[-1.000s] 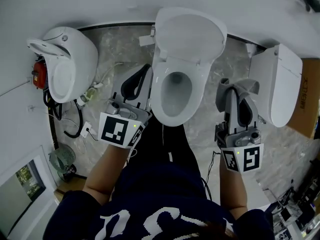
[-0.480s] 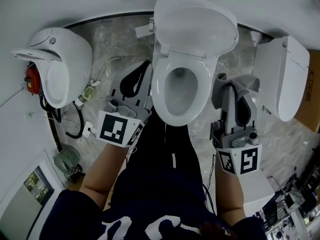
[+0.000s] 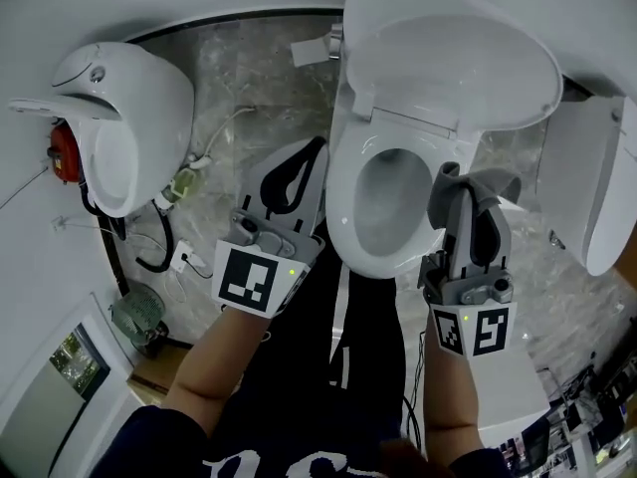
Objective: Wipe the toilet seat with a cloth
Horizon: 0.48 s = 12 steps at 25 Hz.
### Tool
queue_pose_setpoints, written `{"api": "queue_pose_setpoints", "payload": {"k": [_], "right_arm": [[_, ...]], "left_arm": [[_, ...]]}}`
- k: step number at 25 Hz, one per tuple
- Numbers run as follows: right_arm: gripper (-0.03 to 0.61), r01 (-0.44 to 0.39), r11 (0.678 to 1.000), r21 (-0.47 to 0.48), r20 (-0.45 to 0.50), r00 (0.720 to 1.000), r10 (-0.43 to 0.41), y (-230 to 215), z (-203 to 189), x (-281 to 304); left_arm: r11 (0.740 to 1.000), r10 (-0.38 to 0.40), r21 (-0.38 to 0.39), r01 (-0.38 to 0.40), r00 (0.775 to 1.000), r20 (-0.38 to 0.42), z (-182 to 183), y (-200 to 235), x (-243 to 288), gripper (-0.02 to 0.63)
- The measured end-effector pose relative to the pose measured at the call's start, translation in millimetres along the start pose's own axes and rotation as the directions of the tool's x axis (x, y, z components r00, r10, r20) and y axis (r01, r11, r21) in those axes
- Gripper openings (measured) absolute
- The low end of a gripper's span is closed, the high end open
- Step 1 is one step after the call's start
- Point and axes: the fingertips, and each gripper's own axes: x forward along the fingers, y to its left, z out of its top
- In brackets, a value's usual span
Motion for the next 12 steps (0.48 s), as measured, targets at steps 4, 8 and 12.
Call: {"api": "queue_pose_setpoints", "payload": {"k": [4, 8, 12], "right_arm": [[0.026, -0.01, 1.0, 0.02, -0.011, 1.0, 0.01, -3.0, -53.6, 22.7], [0.028, -0.052, 0.998, 0.029, 0.002, 0.999, 0.052, -5.4, -106.2, 45.7], [0.028, -0.055, 0.997, 0.054, -0.04, 0.998, 0.057, -20.4, -175.1, 73.4]], "left_arm": [[0.998, 0.037, -0.042, -0.037, 0.999, -0.001, -37.2, 19.6, 13.6, 0.011], [0.998, 0.026, -0.059, -0.027, 1.0, -0.016, -74.7, 28.3, 19.8, 0.011], [0.997, 0.018, -0.079, -0.02, 1.0, -0.025, -108.0, 33.3, 26.5, 0.011]]}}
